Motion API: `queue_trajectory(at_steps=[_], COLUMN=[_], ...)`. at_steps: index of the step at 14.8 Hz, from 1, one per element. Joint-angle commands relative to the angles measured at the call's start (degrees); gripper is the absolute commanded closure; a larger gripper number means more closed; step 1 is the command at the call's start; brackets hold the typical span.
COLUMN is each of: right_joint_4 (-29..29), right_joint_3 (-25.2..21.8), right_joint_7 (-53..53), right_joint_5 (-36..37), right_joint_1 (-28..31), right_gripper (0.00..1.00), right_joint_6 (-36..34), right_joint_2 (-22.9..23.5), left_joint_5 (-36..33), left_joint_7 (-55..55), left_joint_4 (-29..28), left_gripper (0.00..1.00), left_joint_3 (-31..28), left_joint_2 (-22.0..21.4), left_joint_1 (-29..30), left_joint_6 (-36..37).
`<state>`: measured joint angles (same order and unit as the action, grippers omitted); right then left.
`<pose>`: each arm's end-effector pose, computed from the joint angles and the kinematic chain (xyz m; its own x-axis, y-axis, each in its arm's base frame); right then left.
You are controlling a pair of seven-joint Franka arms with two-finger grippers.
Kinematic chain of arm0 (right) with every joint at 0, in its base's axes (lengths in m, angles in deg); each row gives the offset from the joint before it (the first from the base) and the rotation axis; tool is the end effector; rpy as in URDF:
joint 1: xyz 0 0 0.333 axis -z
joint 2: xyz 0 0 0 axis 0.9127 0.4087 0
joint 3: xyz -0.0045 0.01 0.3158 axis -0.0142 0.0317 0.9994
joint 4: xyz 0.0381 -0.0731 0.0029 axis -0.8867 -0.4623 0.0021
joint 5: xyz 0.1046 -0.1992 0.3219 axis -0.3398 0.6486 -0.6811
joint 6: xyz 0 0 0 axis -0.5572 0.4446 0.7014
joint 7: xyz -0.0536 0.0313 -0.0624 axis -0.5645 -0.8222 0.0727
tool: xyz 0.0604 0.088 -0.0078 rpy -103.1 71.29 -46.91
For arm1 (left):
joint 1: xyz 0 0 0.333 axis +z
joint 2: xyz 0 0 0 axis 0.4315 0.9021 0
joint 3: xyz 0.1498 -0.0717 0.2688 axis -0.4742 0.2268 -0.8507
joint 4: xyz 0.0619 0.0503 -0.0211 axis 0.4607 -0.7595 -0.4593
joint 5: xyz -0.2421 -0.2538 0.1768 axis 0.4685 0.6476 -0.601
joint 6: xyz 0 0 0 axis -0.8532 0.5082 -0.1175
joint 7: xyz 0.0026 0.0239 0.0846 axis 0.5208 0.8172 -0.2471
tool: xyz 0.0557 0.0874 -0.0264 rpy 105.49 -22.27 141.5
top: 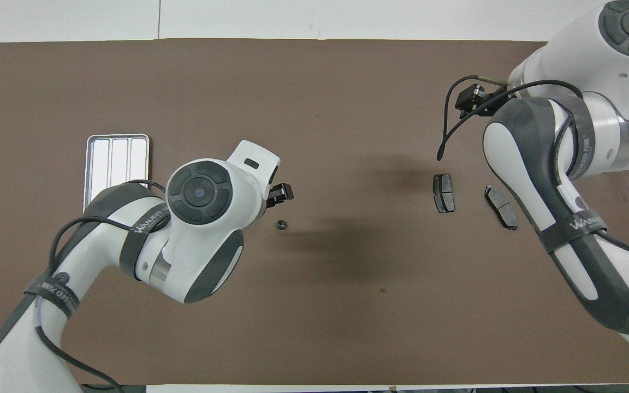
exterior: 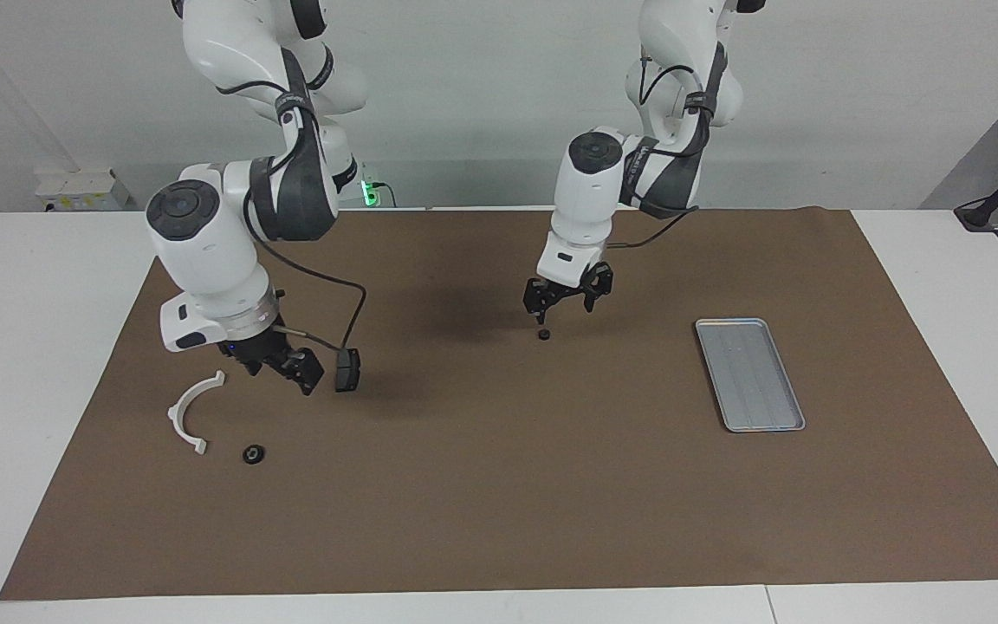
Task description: Pick bearing gear from pile to tray
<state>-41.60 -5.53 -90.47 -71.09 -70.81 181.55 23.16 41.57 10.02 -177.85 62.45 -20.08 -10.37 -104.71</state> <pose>0.6703 0.0337 0.4292 0.9138 -0.4012 0.0637 -0.4030 -0.9150 0.0192 0.4751 -0.3625 0.3677 0.9794 0.1976 0.0420 0.1971 -0.9803 0.0150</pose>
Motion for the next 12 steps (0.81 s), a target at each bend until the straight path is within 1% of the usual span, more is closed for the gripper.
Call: queue_trajectory(at_steps=[1,4,8,12], right_joint_4=[-1.62,-1.71,-1.09,-0.66], right_joint_3=[0.88,0.88,0.88,0.88], right_joint_7=[0.28,0.02,0.19,-0.07], right_joint_5=[1.90,2.60,3.39,2.96], right_joint_1=[2.29,3.79,5.37,5.46], right_gripper=[0.00,0.00,0.00,0.00], right_joint_6=[4.77,9.43,14.44,15.95], right_joint_2=[2.28,6.15,10.28,12.83], left_joint_5=[-1.38,-1.38,-1.38,-1.38], left_joint_7=[-1.69,-1.43,-0.46,0.06], left_joint_4=[-0.38,-0.56,-3.89,-5.83], left_gripper=[0.01,0.01,0.02,0.02], left_joint_3=[-1.02,-0.93,-0.93,-0.85], left_joint_2=[1.81,3.30,3.31,3.22], left_joint_1=[-2.11,-2.03,-1.33,-1.42], left_joint_6=[-1.31,-3.14,-7.54,-8.34])
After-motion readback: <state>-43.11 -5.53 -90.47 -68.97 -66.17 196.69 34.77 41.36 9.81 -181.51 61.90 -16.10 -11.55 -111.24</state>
